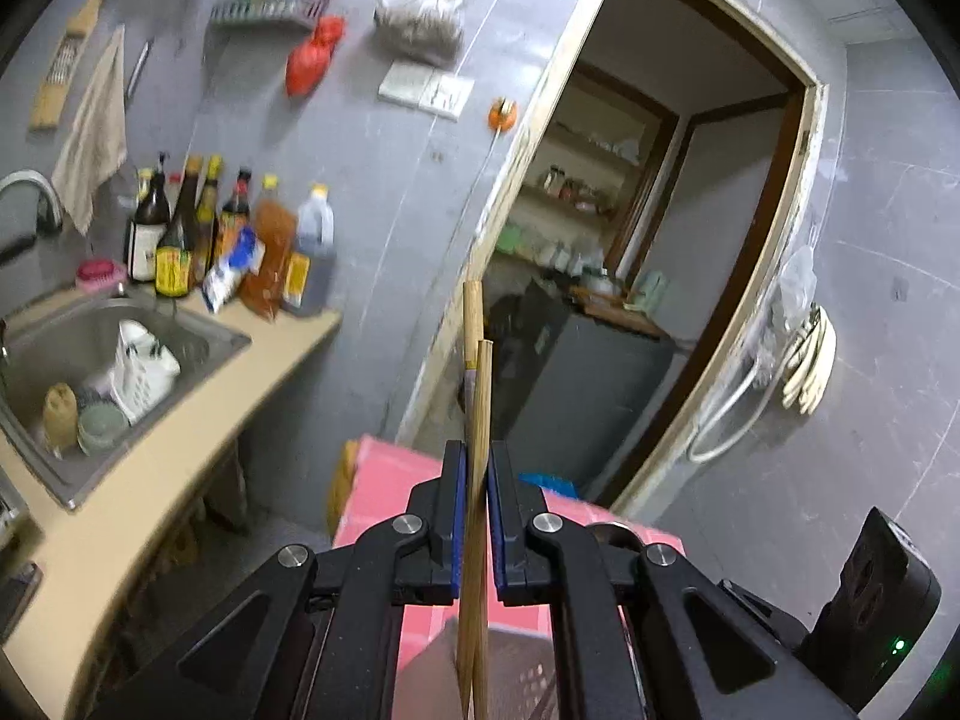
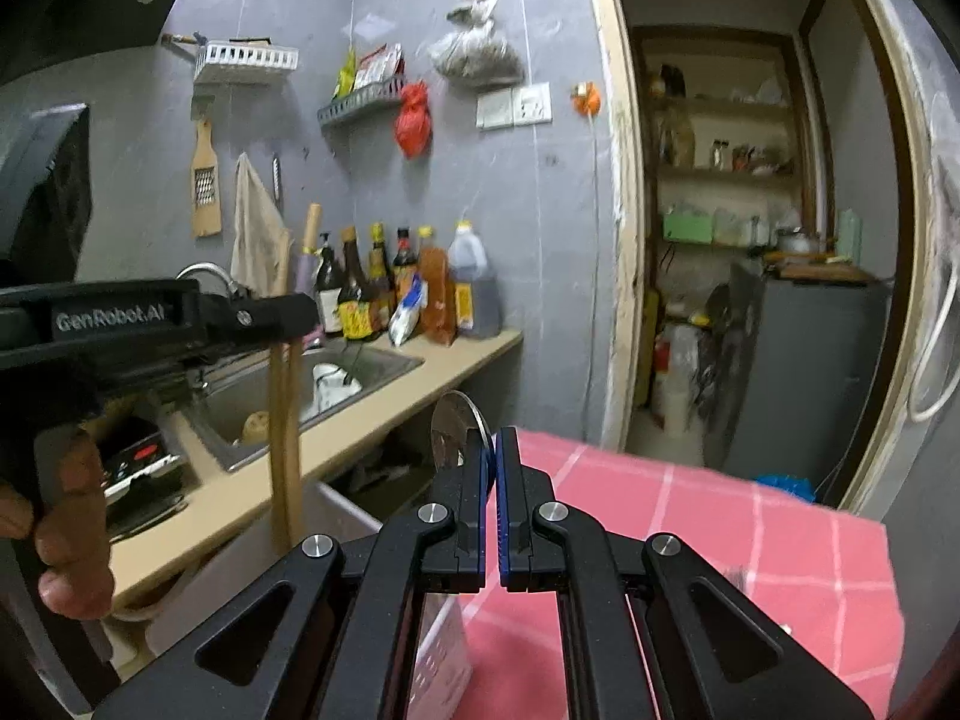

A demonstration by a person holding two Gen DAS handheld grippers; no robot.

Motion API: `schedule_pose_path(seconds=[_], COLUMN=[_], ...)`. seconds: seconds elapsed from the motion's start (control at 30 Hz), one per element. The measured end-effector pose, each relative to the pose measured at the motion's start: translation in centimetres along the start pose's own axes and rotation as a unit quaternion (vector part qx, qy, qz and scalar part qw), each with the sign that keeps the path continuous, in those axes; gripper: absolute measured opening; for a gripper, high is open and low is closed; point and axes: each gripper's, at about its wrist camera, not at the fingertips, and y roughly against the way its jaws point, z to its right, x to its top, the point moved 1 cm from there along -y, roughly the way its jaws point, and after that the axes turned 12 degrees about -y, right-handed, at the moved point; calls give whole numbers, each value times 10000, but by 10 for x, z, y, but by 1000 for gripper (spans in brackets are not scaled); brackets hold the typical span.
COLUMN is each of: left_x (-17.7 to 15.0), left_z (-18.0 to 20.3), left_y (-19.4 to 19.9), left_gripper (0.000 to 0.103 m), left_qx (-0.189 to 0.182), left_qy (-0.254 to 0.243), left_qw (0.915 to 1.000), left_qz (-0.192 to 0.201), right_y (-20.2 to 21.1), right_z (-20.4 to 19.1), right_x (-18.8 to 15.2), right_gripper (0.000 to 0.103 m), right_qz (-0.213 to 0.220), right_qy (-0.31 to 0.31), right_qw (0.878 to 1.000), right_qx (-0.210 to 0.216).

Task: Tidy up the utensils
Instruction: 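Carry chopsticks and spoon over the white caddy and open both tools inside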

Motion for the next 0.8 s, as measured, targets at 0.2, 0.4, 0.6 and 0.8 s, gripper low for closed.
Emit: schedule_pose_path(seconds=[0.2, 0.4, 0.6, 0.8], left_x=[-14, -19, -23, -22], left_z=[-4, -7, -6, -5], left_y=[-8, -11, -9, 0], left_gripper=[7, 7, 38, 51], left_qx=[-317, -526, -584, -478], left_qy=[76, 71, 69, 140], left_qw=[9988, 9967, 9957, 9969], left_qz=[-357, -606, -709, -613], right_y=[-9, -9, -8, 7], right_z=[7, 10, 13, 20], right_x=[-15, -24, -28, -21], right_gripper=[4, 5, 9, 33], right_qz=[-364, -596, -766, -590], right_qy=[-156, -231, -329, -557], right_qw=[9990, 9975, 9959, 9960], right_qx=[185, 289, 352, 366])
